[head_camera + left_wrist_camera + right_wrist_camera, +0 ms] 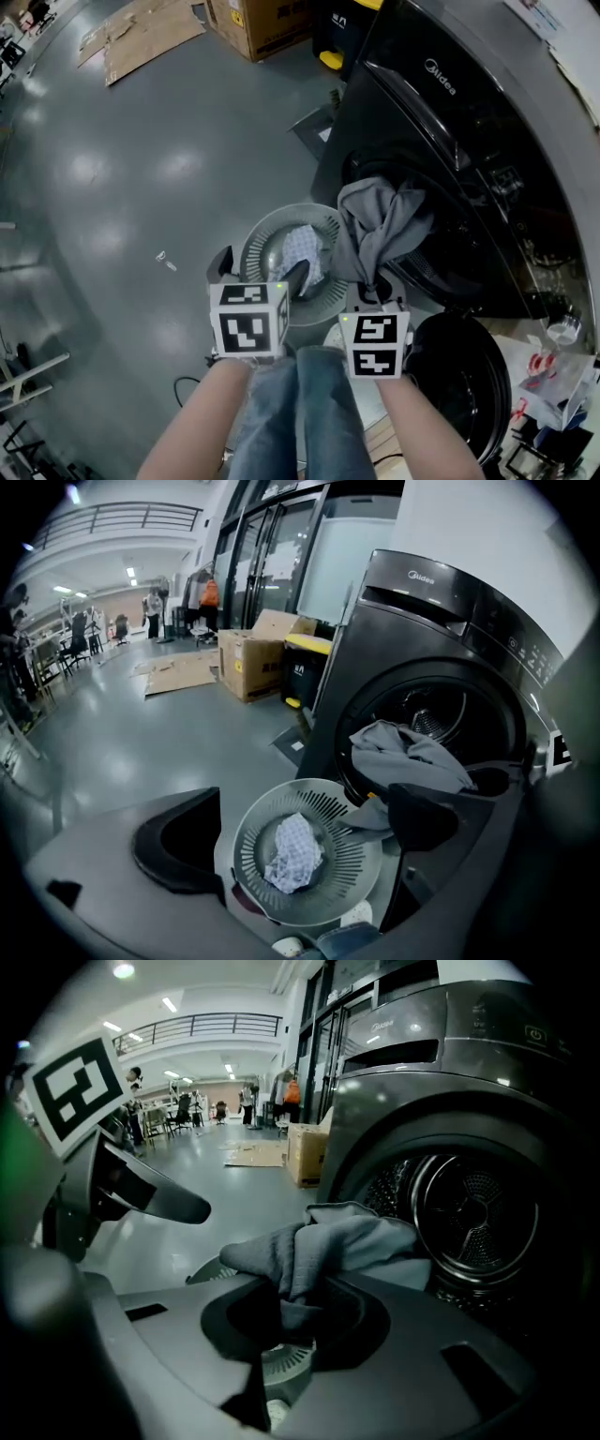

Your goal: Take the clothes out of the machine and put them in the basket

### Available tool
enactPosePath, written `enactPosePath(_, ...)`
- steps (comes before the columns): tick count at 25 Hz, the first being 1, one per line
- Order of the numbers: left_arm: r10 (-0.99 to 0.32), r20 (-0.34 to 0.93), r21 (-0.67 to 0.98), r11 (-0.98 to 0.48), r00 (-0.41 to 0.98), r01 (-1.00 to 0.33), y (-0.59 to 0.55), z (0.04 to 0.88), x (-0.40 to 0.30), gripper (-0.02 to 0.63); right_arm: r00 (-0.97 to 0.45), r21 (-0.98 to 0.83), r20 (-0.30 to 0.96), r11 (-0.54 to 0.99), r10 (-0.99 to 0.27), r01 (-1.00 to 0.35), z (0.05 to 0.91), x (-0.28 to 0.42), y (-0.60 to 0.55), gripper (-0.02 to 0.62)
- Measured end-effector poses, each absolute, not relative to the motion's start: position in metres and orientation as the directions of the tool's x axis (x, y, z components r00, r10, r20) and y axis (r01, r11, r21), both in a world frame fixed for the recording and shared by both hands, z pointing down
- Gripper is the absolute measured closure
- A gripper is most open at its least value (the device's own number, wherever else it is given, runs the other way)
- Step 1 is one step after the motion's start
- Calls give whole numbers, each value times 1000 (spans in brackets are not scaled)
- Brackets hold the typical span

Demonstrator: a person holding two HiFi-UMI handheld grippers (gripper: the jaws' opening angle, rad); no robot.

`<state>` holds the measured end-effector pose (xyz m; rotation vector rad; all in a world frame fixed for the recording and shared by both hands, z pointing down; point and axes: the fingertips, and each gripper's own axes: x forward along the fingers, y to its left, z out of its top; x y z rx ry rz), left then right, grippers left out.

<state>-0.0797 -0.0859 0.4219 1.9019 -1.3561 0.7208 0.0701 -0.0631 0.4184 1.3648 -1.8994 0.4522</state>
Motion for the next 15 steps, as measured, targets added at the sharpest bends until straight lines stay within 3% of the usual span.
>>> enactPosePath(8,-583,768,186,-193,265,-963,-79,422,-112,44,-421,-157,717,459,-556,-875,425,6,-44,534)
enactPosePath(13,-591,766,189,-167,252,-968,-79,422,-125,44,-634,-380,620,531,-462,-758,416,-42,-28,534)
enactPosePath(15,-596,765,191,-155,245,-969,-81,424,-130,44,-660,-403,605,543,-445,-737,416,-51,-27,534)
